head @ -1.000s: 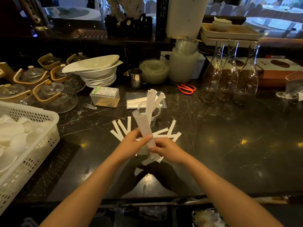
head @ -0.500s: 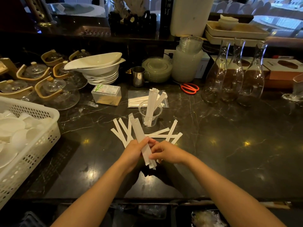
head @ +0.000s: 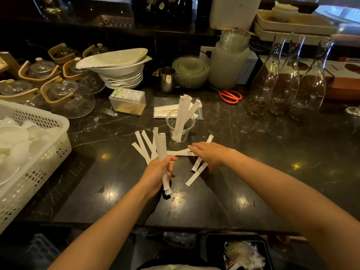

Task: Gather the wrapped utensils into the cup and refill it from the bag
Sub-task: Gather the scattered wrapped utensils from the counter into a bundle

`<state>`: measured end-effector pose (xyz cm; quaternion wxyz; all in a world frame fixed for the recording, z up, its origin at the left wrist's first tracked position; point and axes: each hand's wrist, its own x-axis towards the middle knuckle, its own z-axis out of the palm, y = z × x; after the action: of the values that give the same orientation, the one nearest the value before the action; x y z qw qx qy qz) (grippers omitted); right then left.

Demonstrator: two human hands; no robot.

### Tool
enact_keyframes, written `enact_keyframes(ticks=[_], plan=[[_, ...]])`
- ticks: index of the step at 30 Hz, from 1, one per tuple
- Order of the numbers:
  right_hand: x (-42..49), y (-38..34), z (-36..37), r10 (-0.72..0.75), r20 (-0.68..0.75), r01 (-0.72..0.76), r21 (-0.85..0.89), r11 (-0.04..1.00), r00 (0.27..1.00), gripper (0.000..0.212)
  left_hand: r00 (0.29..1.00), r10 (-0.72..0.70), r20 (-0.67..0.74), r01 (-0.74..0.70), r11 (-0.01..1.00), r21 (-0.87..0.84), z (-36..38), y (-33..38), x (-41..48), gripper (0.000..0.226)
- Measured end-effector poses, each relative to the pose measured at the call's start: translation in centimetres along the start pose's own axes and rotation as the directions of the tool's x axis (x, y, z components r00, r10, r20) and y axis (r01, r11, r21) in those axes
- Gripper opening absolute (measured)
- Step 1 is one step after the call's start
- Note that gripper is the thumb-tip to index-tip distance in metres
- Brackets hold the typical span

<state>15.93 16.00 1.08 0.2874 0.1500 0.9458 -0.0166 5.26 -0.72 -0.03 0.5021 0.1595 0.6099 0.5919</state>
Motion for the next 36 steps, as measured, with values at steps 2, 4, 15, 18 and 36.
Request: enact_keyframes(ticks=[2, 4, 15, 18, 36], plan=[[0.6, -0.1, 0.3, -0.003, 0.019, 0.003, -0.003, 1.0, 1.0, 0.111, 1.0, -0.006, -0.015, 0.006, 1.0, 0.002, -0.2, 0.0, 0.1, 0.026], [1.1, -0.1, 0.3, -0.011, 0.013, 0.011, 0.011, 1.0, 1.0, 0.112, 1.0, -0.006, -0.025, 0.006, 1.0, 0.005, -0.4, 0.0, 0.1, 0.025], [2.5, -0.8, 0.7, -0.058, -0.166, 0.047, -0.066, 0.997, 0.984, 0.071, 0.998, -0.018, -0.058, 0.018, 1.0, 0.006, -0.4, 0.0, 0.1, 0.02], [2.5, -0.9, 0.7, -0.05, -0.192, 0.038, -0.065, 0.997, 0.98, 0.056, 0.998, -0.024, -0.065, 0.025, 1.0, 0.011, -0.4, 0.0, 0.2, 0.02], [0.4, -1.9, 1.3, 0.076, -0.035, -0.078, -0.068, 0.995, 0.996, 0.031, 0.997, -0.023, -0.071, 0.023, 1.0, 0.002, -0.4, -0.4, 0.1, 0.024]])
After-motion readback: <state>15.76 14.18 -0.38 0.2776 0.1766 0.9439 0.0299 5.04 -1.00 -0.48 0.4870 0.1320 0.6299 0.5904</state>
